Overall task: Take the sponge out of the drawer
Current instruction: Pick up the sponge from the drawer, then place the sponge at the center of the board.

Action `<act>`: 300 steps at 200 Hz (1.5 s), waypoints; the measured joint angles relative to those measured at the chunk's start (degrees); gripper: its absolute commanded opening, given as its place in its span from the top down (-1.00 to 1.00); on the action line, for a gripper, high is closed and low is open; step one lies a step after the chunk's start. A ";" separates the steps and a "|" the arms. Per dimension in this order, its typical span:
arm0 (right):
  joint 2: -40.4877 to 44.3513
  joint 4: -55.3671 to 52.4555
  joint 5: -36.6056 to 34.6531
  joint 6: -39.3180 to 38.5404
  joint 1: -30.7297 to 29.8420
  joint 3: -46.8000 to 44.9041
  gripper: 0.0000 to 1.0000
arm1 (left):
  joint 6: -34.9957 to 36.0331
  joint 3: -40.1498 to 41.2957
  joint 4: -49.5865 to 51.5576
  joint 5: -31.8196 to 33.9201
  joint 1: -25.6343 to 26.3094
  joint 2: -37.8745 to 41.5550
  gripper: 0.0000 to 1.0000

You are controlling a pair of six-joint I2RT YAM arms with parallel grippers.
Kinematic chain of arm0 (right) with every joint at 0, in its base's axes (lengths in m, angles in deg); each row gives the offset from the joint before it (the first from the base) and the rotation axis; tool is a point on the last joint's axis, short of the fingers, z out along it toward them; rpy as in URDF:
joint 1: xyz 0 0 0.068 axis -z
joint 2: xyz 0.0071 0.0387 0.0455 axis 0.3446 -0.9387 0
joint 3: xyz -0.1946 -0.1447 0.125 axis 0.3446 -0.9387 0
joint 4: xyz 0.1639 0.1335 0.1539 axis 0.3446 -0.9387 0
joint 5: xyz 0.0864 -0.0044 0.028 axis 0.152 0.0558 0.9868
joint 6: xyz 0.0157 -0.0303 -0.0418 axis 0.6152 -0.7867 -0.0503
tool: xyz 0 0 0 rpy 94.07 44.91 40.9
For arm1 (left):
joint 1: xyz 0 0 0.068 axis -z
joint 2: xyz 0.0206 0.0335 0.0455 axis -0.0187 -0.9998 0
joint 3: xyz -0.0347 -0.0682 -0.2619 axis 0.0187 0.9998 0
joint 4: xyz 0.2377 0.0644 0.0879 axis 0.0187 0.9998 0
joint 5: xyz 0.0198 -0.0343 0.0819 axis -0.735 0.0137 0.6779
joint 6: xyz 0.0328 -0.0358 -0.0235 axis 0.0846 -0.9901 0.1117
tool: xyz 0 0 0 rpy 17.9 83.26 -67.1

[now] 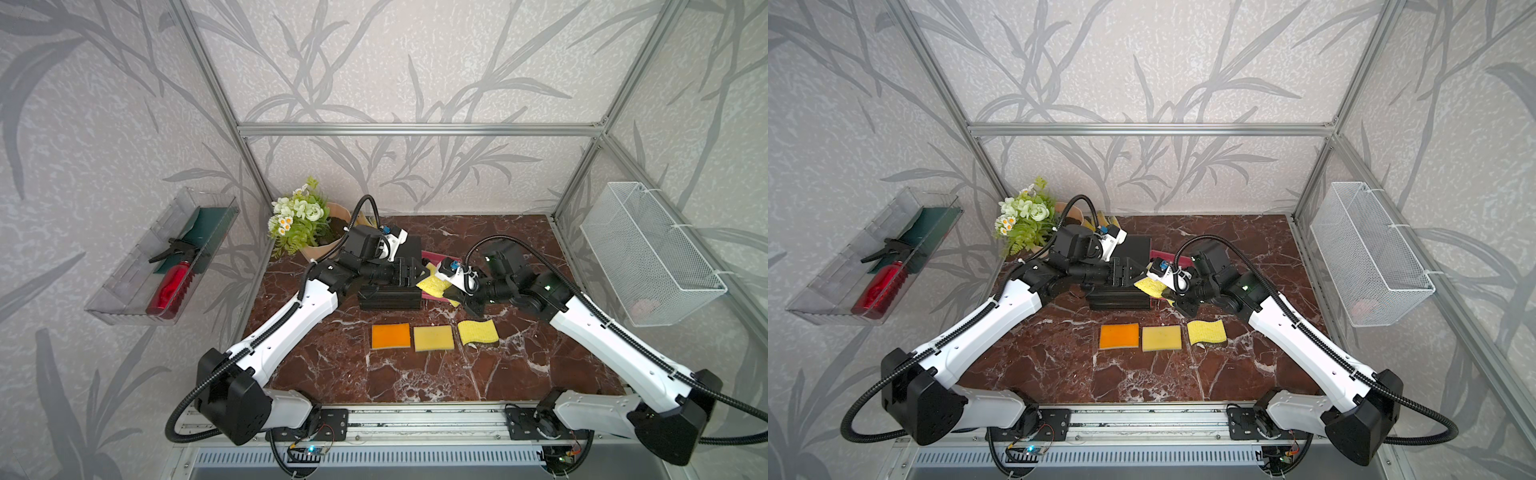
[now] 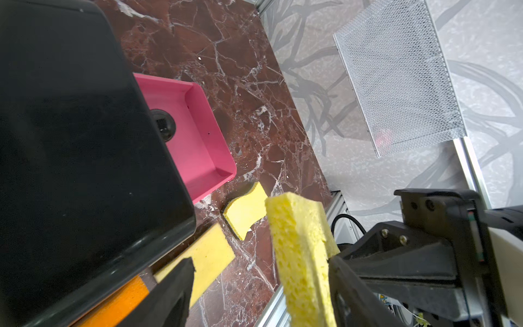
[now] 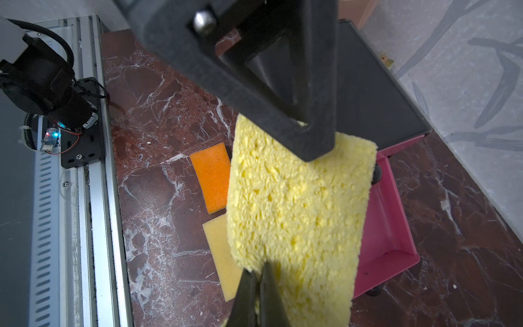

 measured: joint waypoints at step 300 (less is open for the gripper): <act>19.93 18.40 -21.90 27.21 -2.89 -14.32 -0.89 | -15.74 26.10 -18.40 25.57 19.71 19.32 1.00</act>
